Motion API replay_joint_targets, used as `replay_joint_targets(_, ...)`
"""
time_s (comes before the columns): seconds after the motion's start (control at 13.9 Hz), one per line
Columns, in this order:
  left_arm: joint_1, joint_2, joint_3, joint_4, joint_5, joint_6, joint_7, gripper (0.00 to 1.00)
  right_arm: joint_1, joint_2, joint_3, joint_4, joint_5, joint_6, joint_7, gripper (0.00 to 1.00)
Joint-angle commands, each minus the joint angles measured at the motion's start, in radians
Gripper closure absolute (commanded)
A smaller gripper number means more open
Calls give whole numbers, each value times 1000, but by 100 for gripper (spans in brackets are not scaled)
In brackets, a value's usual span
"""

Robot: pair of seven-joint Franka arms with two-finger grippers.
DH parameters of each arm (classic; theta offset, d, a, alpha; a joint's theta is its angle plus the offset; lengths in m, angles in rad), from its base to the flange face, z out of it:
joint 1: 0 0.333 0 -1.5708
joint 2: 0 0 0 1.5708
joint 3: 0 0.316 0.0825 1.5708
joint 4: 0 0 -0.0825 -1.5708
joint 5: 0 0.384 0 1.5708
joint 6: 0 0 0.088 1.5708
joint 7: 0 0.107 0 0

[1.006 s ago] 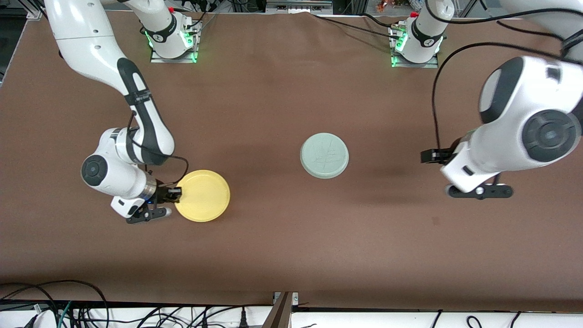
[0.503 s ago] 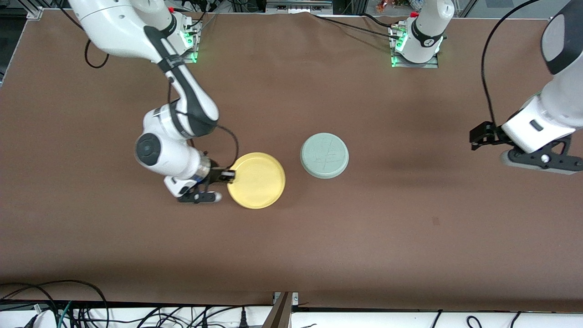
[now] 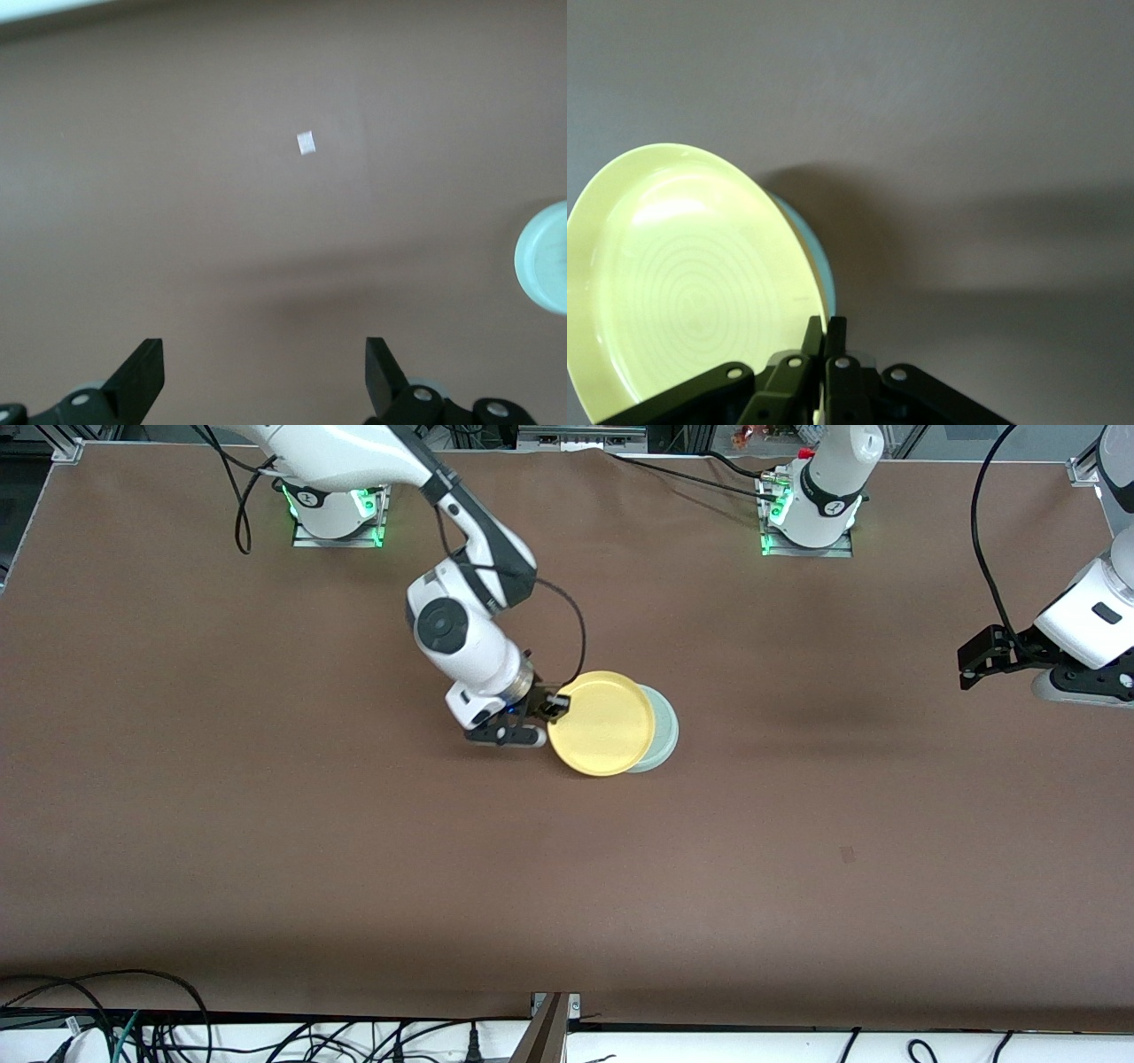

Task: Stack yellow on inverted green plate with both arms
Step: 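Lower the yellow plate onto the inverted green plate with the right gripper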

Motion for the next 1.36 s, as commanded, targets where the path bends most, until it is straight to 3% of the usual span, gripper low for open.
replay_joint_targets(0.0, 5, -6, -1, 8, -42, -29, -6, 0, 74, -34, -2, -112, 16, 144, 65, 100)
replay_joint_targets(0.22, 5, -8, 0, 7, -44, -37, 3, 0, 128, -6, -8, -118, 14, 218, 111, 100)
replay_joint_targets(0.57, 6, -8, -4, 23, -42, -58, 7, 0, 140, 40, -31, -77, 6, 236, 112, 100)
replay_joint_targets(0.93, 6, -8, -7, 23, -42, -60, 7, 0, 207, 129, -114, 29, 8, 243, 117, 100)
replay_joint_targets(1.29, 6, -8, -9, 23, -42, -60, 7, 0, 226, 144, -123, 35, 5, 244, 134, 100)
